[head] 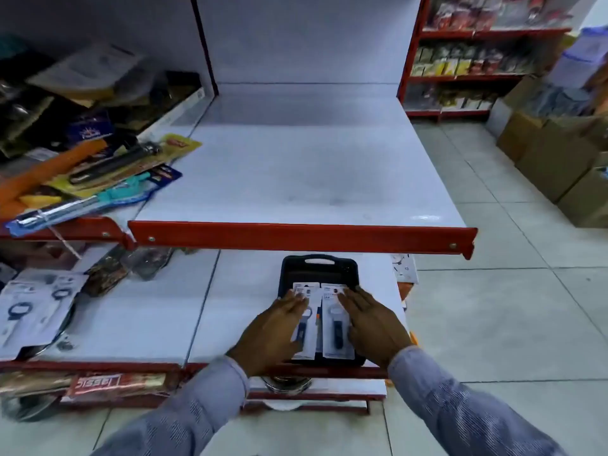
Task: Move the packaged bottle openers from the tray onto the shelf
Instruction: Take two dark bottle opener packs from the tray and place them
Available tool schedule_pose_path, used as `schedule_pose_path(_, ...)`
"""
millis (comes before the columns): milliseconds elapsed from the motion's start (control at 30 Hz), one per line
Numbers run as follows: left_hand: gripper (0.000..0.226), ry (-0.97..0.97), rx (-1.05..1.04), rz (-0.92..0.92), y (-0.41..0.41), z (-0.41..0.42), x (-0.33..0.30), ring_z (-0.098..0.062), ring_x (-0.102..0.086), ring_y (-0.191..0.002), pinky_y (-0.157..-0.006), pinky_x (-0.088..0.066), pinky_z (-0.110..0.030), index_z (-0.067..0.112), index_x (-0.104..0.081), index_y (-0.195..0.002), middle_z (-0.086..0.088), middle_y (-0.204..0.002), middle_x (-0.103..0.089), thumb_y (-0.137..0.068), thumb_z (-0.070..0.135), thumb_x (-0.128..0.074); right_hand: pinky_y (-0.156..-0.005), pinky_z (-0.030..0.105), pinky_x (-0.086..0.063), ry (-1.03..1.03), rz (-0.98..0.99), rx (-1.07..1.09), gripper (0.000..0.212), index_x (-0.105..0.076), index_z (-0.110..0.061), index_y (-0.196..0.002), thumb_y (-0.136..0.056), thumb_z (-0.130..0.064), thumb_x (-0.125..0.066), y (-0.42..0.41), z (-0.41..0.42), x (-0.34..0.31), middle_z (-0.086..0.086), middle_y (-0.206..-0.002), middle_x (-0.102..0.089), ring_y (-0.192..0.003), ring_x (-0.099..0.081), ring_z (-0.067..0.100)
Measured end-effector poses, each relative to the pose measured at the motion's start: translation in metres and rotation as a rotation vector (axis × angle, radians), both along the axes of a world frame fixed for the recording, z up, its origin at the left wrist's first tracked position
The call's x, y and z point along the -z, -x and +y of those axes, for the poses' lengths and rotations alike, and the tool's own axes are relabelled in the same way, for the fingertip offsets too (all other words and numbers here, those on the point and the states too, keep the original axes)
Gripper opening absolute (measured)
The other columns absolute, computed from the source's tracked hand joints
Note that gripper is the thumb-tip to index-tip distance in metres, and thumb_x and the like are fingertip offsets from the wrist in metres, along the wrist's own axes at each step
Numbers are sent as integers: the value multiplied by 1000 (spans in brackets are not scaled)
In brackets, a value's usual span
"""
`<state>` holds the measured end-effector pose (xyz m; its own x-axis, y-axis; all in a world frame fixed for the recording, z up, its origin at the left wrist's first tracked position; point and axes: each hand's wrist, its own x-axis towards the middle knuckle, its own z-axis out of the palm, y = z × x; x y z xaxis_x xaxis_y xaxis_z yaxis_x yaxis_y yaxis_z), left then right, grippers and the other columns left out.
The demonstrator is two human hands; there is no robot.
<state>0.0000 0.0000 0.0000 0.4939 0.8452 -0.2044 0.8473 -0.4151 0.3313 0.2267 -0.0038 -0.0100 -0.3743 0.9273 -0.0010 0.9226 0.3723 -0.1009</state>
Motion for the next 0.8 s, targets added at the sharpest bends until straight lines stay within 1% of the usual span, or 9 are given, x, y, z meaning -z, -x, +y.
schedule_pose_path(67, 101, 116, 29, 84, -11, 26, 11, -28, -12, -154, -122, -25, -37, 10, -8, -157, -12, -166, -12, -83, 25, -76, -117, 39, -32, 271, -50, 27, 79, -20, -10, -152, -86, -22, -60, 2, 22, 9, 10, -161, -22, -150, -20, 28)
schedule_pose_path(133, 114, 175, 46, 192, -20, 54, 12, -35, -16, -152, -118, -33, -43, 5, -7, -155, -18, -165, -12, -74, 27, -84, -118, 42, -30, 391, -171, -11, 98, -12, -6, -153, -80, -33, -72, 3, 50, 9, 14, -163, -13, -150, -14, 32)
schedule_pose_path(200, 120, 208, 93, 272, -29, 74, 20, -37, -12, -153, -121, -26, -46, 2, -4, -155, -19, -165, -9, -71, 30, -86, -121, 43, -23, 447, -304, -48, 113, -8, -2, -153, -73, -40, -79, 6, 72, 13, 18, -163, -9, -151, -10, 35)
schedule_pose_path(333, 121, 181, 162, 339, -29, 94, 38, -36, -10, -153, -124, -17, -52, 4, -6, -155, -18, -165, -14, -70, 32, -86, -119, 55, -18, 336, -415, -40, 76, -19, 0, -150, -91, -26, -59, 16, 94, 26, 21, -158, -25, -146, -21, 37)
schedule_pose_path(467, 123, 66, 146, 279, -21, 97, 42, -37, -33, -140, -116, -32, -45, 6, -18, -153, -18, -151, -34, -60, 42, -90, -115, 59, -23, 325, -459, -22, 80, -26, -5, -147, -82, -26, -68, 14, 95, 36, 17, -152, -36, -140, -32, 34)
schedule_pose_path(600, 105, -51, 60, 144, -12, 89, 34, -36, -45, -125, -104, -44, -47, 11, -36, -146, -14, -138, -44, -60, 40, -89, -114, 59, -24, 271, -448, -9, 83, -37, -9, -143, -75, -38, -75, 14, 93, 31, 15, -149, -36, -139, -31, 33)
schedule_pose_path(667, 93, -38, -27, -10, -8, 77, 24, -34, -51, -122, -102, -49, -46, 16, -42, -143, -11, -139, -45, -64, 27, -89, -110, 53, -37, 306, -332, 12, 103, -40, -11, -140, -55, -42, -88, 15, 92, 21, 15, -142, -42, -132, -40, 35)
schedule_pose_path(700, 85, -31, -77, -102, -5, 70, 17, -32, -55, -121, -102, -51, -43, 18, -47, -140, -9, -138, -47, -66, 21, -87, -106, 49, -43, 339, -199, 42, 100, -44, -12, -136, -52, -36, -91, 15, 91, 13, 15, -138, -45, -128, -46, 35)
schedule_pose_path(800, 58, -14, -179, -277, 3, 40, -7, -24, -61, -112, -99, -52, -30, 19, -62, -124, -7, -126, -61, -72, 2, -80, -96, 32, -48, 367, 165, 90, 62, -61, -14, -120, -62, -12, -85, 15, 77, -20, 11, -127, -59, -116, -58, 30)
